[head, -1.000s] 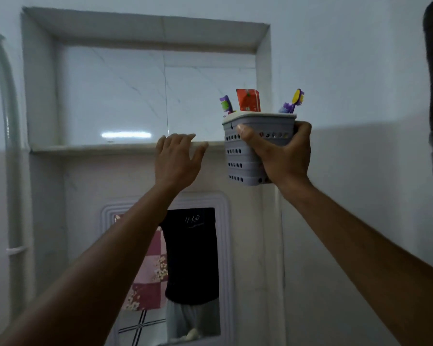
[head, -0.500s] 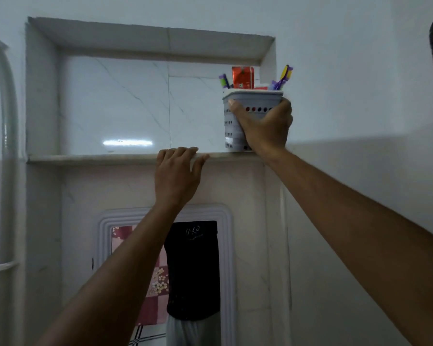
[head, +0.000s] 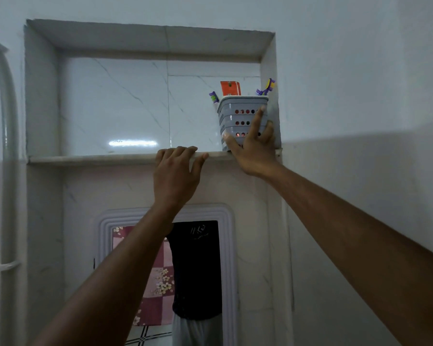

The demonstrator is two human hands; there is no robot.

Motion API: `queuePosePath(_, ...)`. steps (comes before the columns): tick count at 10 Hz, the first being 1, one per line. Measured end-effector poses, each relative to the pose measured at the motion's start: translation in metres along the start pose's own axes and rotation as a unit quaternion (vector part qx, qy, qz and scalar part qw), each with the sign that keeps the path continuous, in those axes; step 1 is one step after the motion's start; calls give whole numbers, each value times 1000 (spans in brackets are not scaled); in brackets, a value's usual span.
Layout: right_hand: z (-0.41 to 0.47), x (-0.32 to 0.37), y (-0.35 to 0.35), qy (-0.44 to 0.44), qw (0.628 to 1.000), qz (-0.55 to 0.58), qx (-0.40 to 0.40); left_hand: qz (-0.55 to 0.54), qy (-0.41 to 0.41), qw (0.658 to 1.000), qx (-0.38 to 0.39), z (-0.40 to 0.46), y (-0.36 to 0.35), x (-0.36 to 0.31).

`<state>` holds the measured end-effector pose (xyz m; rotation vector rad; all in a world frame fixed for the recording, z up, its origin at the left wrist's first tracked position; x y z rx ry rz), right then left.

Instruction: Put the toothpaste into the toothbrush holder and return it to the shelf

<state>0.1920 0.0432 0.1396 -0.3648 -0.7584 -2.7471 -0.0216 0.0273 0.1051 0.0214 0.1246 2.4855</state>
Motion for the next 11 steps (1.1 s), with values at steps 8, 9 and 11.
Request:
queuePosePath(8,-36,-19,-6,12,980,-85,181,-15,20,981,194,-9,16,-3)
queuePosePath(9,-47,-20,13,13,994,-16,105,-41,42,978,201,-15,27,-1)
queuePosePath(11,-89,-13,44,10,996,75,-43,-107,63,981,150,-34,61,0)
Point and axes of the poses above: each hand's wrist, its own z-axis towards the middle knuckle, its own y-axis out of the back of the hand, x = y × z, the point moved 10 cm from there along z, towards the middle knuckle, and after that the axes turned 13 degrees about -z, right-handed, at the moved point
